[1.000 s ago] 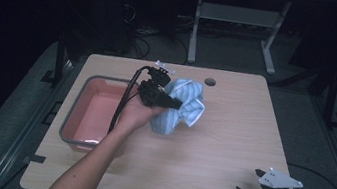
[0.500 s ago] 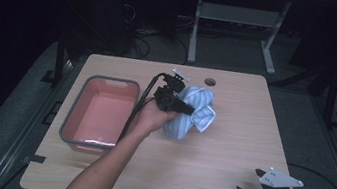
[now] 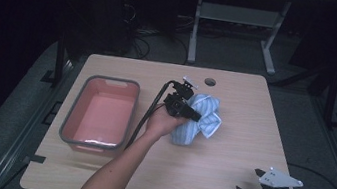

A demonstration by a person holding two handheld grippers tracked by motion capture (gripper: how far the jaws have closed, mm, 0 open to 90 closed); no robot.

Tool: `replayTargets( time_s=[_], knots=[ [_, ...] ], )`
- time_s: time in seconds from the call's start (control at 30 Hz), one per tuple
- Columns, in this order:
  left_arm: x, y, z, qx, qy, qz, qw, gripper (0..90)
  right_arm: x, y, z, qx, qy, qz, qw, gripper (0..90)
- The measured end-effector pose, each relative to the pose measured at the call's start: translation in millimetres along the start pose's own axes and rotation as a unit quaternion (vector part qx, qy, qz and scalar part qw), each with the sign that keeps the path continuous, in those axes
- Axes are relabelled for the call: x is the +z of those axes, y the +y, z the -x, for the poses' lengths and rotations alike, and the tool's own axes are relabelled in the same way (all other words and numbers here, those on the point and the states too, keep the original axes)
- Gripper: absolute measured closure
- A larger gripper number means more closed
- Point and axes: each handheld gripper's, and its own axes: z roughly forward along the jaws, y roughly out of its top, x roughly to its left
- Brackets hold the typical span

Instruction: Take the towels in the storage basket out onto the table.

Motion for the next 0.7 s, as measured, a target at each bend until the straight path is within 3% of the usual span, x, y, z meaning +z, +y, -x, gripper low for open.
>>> replayTargets(
  time_s=[0.2,0.3,0.57,0.7],
  knots=[
    [10.6,1.9,-0.7,-0.013,-0.007,0.002,0.9999,66.3,-0.8,0.0,0.8,-0.006,-0.002,-0.001,1.0,13.9],
    [17.2,2.2,0.3,-0.01,-0.004,-0.009,0.9999,66.3,-0.6,0.2,0.8,-0.003,-0.002,0.0,1.0,13.9],
    [34.1,1.9,-0.3,-0.025,-0.001,-0.012,0.9996,65.5,-1.3,0.7,-0.2,-0.006,-0.001,0.003,1.0,13.9],
    [47.3,-1.9,-3.5,-0.03,-0.002,-0.025,0.9992,65.3,-1.8,0.4,0.1,-0.004,-0.001,0.004,1.0,13.9]
  ],
)
